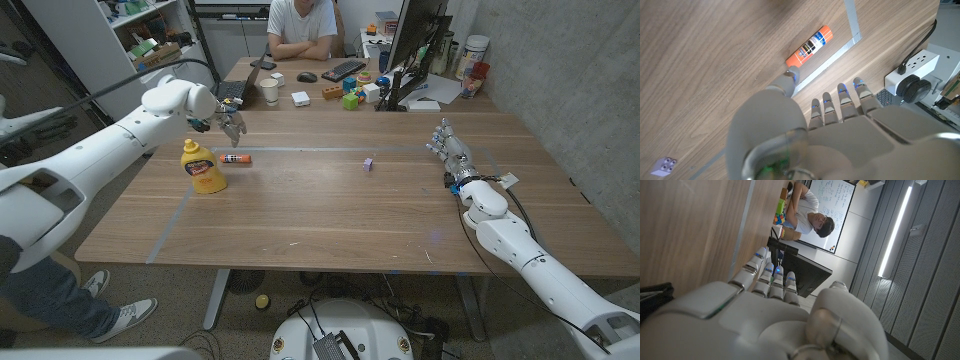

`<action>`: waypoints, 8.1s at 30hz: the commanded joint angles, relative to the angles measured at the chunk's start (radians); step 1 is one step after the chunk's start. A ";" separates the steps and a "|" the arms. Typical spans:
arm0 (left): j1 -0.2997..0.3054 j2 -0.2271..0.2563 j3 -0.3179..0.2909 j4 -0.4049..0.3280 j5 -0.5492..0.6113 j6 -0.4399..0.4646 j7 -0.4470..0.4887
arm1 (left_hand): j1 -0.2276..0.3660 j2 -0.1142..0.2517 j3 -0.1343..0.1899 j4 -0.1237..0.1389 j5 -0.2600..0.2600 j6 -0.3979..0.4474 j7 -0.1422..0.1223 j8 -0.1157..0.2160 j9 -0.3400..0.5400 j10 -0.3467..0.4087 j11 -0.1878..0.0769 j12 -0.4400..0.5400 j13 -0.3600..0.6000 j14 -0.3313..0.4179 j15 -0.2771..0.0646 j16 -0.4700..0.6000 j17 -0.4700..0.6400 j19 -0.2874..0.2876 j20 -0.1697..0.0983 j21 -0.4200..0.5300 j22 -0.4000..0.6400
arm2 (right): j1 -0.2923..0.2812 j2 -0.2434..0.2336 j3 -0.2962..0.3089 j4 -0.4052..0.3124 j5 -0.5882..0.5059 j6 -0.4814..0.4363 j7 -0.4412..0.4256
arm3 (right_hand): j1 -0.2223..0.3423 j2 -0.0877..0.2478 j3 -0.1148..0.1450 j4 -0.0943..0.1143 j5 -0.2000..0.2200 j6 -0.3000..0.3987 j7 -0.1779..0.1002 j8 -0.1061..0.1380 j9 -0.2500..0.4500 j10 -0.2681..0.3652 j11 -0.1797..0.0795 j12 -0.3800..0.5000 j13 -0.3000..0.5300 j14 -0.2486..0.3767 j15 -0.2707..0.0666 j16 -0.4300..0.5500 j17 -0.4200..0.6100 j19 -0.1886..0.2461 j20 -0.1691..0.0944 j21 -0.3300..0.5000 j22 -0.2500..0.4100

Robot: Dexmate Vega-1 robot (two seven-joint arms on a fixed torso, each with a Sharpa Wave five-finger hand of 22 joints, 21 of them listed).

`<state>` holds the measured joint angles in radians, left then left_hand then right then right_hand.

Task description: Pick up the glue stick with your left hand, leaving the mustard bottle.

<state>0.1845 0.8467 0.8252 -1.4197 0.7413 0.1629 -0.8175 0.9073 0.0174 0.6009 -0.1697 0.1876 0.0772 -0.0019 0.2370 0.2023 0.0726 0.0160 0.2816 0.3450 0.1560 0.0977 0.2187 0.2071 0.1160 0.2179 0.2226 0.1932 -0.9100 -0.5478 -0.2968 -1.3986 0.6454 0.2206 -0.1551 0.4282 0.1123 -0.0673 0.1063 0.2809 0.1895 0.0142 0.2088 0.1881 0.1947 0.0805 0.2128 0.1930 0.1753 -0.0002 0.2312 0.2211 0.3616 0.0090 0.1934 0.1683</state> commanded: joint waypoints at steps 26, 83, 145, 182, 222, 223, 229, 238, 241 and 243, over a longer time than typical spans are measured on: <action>0.029 0.011 0.052 -0.022 0.032 0.070 -0.002 | 0.030 0.003 -0.020 -0.003 -0.001 0.009 0.005 0.002 0.001 0.001 -0.001 0.005 0.010 0.000 0.004 0.009 0.006 0.005 0.001 -0.001 0.001 | 0.032 -0.013 0.002 0.043 0.008 -0.009 0.022 | -0.011 -0.001 -0.006 -0.003 -0.005 0.009 0.003 0.000 0.004 0.012 0.000 -0.006 0.003 0.009 0.001 0.005 0.004 0.007 0.002 -0.001 0.003; -0.031 -0.056 0.114 0.186 -0.010 0.010 0.101 | 0.049 0.015 -0.058 0.003 -0.001 0.015 0.006 0.000 0.001 0.001 0.003 0.009 0.022 0.002 0.004 0.012 0.008 0.006 0.001 -0.004 0.001 | 0.059 -0.020 -0.008 0.004 -0.053 0.014 -0.003 | -0.019 -0.003 -0.010 -0.004 -0.008 0.014 0.003 -0.003 0.005 0.015 0.000 -0.008 0.004 0.012 0.002 0.003 0.008 0.010 0.004 0.000 0.003; -0.042 -0.089 0.214 0.220 0.066 0.029 0.157 | 0.064 0.027 -0.094 0.004 0.000 0.036 0.008 0.003 0.001 0.019 -0.008 0.017 0.031 0.015 0.002 0.018 0.009 0.013 0.001 -0.003 0.001 | 0.075 0.008 -0.003 0.077 -0.045 0.061 0.012 | -0.023 -0.003 -0.013 -0.008 -0.009 0.020 -0.001 -0.004 0.005 0.021 0.000 -0.009 0.005 0.022 0.003 0.002 0.010 0.014 0.007 0.001 0.004; 0.054 -0.124 0.178 0.234 0.130 0.117 0.457 | 0.197 0.021 -0.169 -0.007 0.006 0.274 0.038 0.062 0.003 0.312 -0.068 0.098 0.028 0.268 -0.089 0.110 -0.005 0.300 -0.052 0.102 0.003 | 0.084 0.015 -0.005 0.109 -0.047 0.074 0.014 | -0.026 -0.005 -0.015 -0.011 -0.009 0.027 -0.003 -0.003 0.005 0.027 -0.001 -0.008 0.005 0.028 0.001 0.002 0.011 0.018 0.007 0.002 0.004; 0.138 -0.143 0.140 0.169 0.021 0.276 0.638 | 0.351 0.040 -0.154 -0.004 0.010 0.894 0.049 0.195 0.011 0.939 -0.103 0.216 -0.022 0.967 -0.268 0.184 -0.028 0.849 -0.243 0.355 -0.007 | 0.114 0.025 -0.007 0.161 -0.057 0.114 0.031 | -0.029 -0.008 -0.018 -0.013 -0.008 0.035 -0.004 -0.002 0.006 0.035 -0.004 -0.007 0.006 0.037 -0.001 0.003 0.013 0.024 0.009 0.002 0.004; 0.139 -0.141 0.140 0.165 0.021 0.279 0.637 | 0.351 0.040 -0.154 -0.004 0.010 0.895 0.047 0.195 0.012 0.938 -0.102 0.216 -0.022 0.967 -0.268 0.184 -0.027 0.849 -0.243 0.355 -0.007 | 0.114 0.025 -0.007 0.160 -0.056 0.114 0.031 | -0.029 -0.008 -0.018 -0.014 -0.008 0.035 -0.004 -0.003 0.006 0.035 -0.004 -0.007 0.006 0.037 -0.001 0.003 0.013 0.024 0.009 0.002 0.004; 0.140 -0.128 0.137 0.142 0.018 0.292 0.627 | 0.352 0.042 -0.160 -0.001 0.008 0.896 0.044 0.194 0.012 0.936 -0.109 0.216 -0.014 0.963 -0.271 0.184 -0.019 0.841 -0.240 0.355 -0.007 | 0.112 0.024 -0.008 0.147 -0.057 0.110 0.029 | -0.029 -0.008 -0.019 -0.014 -0.008 0.036 -0.003 -0.002 0.006 0.034 -0.005 -0.008 0.006 0.037 -0.001 0.003 0.013 0.024 0.009 0.002 0.004; 0.151 -0.101 0.123 0.086 0.018 0.317 0.607 | 0.350 0.045 -0.166 0.003 0.008 0.895 0.045 0.193 0.014 0.933 -0.110 0.215 -0.005 0.960 -0.267 0.182 -0.014 0.826 -0.232 0.353 -0.008 | 0.111 0.024 -0.010 0.131 -0.062 0.107 0.022 | -0.030 -0.008 -0.019 -0.014 -0.008 0.036 -0.003 -0.003 0.006 0.037 -0.004 -0.007 0.006 0.037 0.000 0.003 0.013 0.024 0.009 0.002 0.004; 0.155 -0.095 0.116 0.070 0.019 0.330 0.600 | 0.352 0.046 -0.167 0.002 0.008 0.896 0.044 0.193 0.014 0.936 -0.109 0.216 -0.002 0.962 -0.266 0.182 -0.013 0.826 -0.231 0.353 -0.008 | 0.110 0.023 -0.010 0.126 -0.062 0.105 0.021 | -0.030 -0.008 -0.020 -0.014 -0.008 0.037 -0.003 -0.003 0.006 0.036 -0.003 -0.007 0.006 0.037 0.000 0.003 0.014 0.024 0.009 0.002 0.004; 0.156 -0.093 0.113 0.061 0.021 0.341 0.594 | 0.351 0.047 -0.167 0.003 0.008 0.895 0.045 0.192 0.014 0.938 -0.109 0.217 -0.001 0.963 -0.265 0.182 -0.013 0.825 -0.230 0.354 -0.008 | 0.108 0.022 -0.009 0.123 -0.062 0.106 0.021 | -0.030 -0.008 -0.020 -0.014 -0.008 0.036 -0.003 -0.003 0.006 0.036 -0.004 -0.007 0.006 0.038 0.001 0.003 0.014 0.024 0.009 0.002 0.004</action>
<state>0.3310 0.7318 0.9542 -1.3076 0.7648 0.4397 -0.1885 1.1900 -0.0176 0.4198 -0.1779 0.1904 0.8408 0.0706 0.4258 0.2007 0.9033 0.0073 0.4955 0.2849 1.0051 -0.0535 0.3976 0.1891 0.9462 -0.0155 0.5711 0.1847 -0.7992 -0.5233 -0.3044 -1.2531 0.5872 0.3317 -0.1290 0.4004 0.1056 -0.0824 0.0912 0.2731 0.2201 0.0124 0.2088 0.1880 0.2269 0.0770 0.2050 0.1980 0.2020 0.0016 0.2312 0.2300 0.3779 0.0178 0.1934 0.1697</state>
